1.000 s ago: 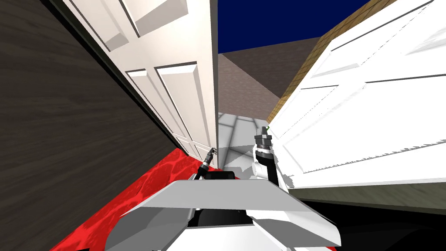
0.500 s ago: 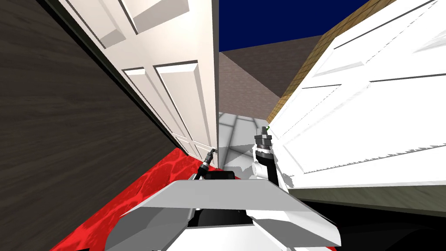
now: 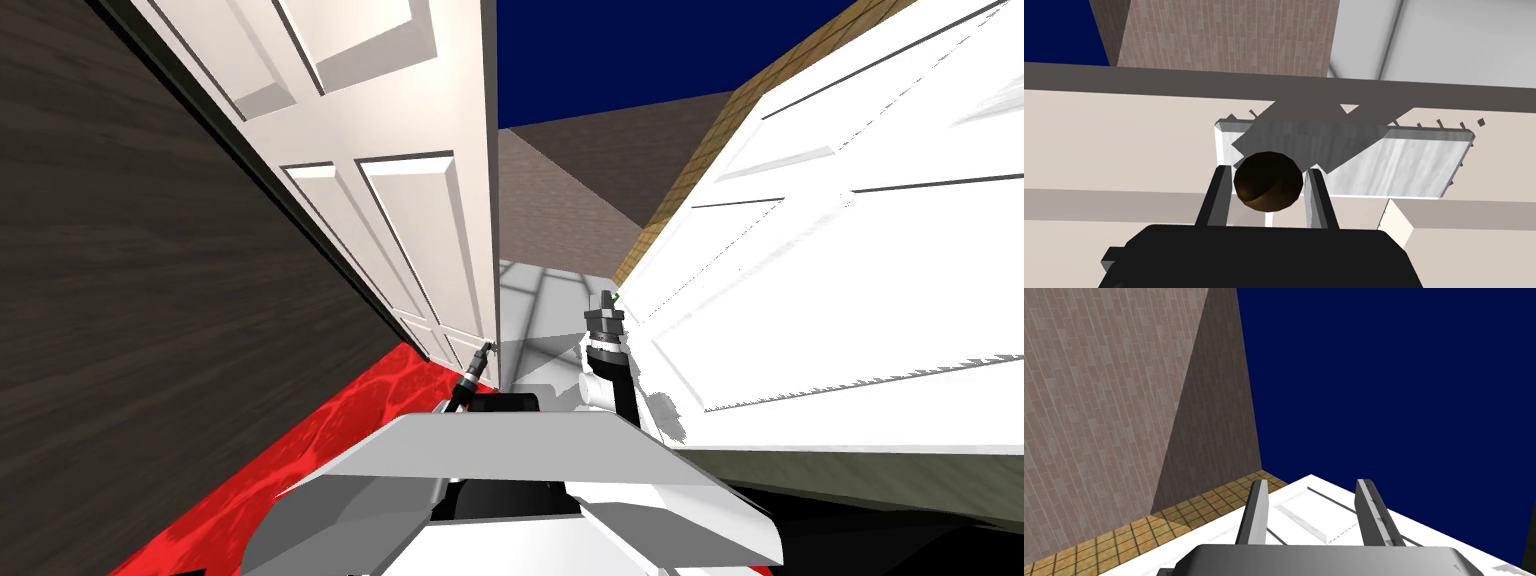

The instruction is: Push the door open

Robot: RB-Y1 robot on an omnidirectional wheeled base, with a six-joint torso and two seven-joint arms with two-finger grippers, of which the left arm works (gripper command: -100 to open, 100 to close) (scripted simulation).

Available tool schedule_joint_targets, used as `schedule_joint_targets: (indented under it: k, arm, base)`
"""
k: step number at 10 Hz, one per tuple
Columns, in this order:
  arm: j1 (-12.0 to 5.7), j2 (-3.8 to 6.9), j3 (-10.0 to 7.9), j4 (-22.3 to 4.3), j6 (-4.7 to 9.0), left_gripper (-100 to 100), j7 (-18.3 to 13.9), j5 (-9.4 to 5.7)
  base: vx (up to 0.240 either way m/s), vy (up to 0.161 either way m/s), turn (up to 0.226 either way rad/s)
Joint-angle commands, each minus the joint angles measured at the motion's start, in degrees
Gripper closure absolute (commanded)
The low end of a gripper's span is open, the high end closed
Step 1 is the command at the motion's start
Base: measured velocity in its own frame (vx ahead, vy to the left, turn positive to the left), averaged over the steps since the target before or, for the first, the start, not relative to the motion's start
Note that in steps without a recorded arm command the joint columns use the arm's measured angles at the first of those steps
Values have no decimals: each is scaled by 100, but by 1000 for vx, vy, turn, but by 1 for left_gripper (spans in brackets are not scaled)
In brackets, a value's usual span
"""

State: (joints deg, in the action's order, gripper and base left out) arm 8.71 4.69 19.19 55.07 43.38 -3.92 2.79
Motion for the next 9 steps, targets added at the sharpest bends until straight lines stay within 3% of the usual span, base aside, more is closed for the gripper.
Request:
schedule_joint_targets:
  k: [1, 5, 9]
  arm:
    - [-56, 34, -145, 74, -29, 100, 40, -51]
    - [-122, 39, -339, 11, -41, 100, 103, -121]
    - [-231, 19, -663, -96, -62, 100, 209, -238]
  base:
    - [188, -91, 30]
    - [144, -81, 38]
    - [144, -95, 83]
